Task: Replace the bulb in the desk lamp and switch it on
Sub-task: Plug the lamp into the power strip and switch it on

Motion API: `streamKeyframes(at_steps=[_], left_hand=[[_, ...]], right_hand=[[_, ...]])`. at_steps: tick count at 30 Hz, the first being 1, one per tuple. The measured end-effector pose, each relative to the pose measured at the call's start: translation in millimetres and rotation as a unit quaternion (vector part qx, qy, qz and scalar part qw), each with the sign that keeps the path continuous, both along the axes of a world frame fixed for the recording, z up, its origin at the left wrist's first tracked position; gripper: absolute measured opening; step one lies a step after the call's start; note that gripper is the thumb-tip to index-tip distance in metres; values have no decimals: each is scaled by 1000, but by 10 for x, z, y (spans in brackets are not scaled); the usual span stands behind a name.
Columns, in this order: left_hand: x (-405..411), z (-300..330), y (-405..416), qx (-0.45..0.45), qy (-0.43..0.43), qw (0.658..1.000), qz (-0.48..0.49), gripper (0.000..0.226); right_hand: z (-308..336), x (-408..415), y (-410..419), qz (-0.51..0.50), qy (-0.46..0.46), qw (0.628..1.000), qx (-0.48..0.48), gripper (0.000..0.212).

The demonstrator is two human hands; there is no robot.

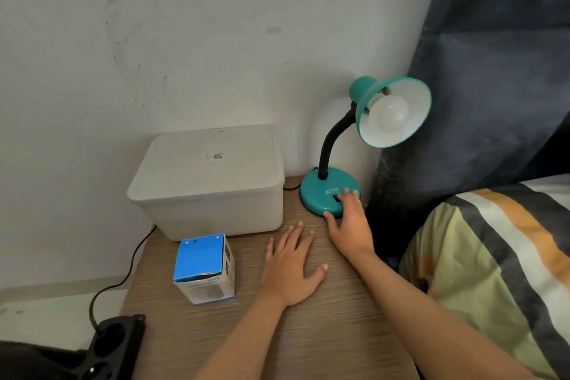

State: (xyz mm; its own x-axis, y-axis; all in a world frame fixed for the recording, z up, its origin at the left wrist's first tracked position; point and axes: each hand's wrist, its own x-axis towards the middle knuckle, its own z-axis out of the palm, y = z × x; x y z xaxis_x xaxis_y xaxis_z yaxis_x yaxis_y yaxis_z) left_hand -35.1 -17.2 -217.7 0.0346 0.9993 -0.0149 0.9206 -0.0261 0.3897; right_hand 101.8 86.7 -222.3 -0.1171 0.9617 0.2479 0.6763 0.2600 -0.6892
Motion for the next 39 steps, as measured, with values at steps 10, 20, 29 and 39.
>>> streamKeyframes(at_steps=[10,20,29,39], left_hand=[[7,-18,18,5,6,1000,9,70],[13,-13,27,3,17,1000,17,70],[19,-9,33,1,16,1000,15,70],[19,-12,32,4,14,1000,16,70]], right_hand=[[-14,-20,3,-10,-13,1000,16,50],[23,-21,-30,-7,-7,1000,25,48],[34,-23,-36,-9,-2,1000,20,49],[33,-22,-34,-12,-13,1000,25,50]])
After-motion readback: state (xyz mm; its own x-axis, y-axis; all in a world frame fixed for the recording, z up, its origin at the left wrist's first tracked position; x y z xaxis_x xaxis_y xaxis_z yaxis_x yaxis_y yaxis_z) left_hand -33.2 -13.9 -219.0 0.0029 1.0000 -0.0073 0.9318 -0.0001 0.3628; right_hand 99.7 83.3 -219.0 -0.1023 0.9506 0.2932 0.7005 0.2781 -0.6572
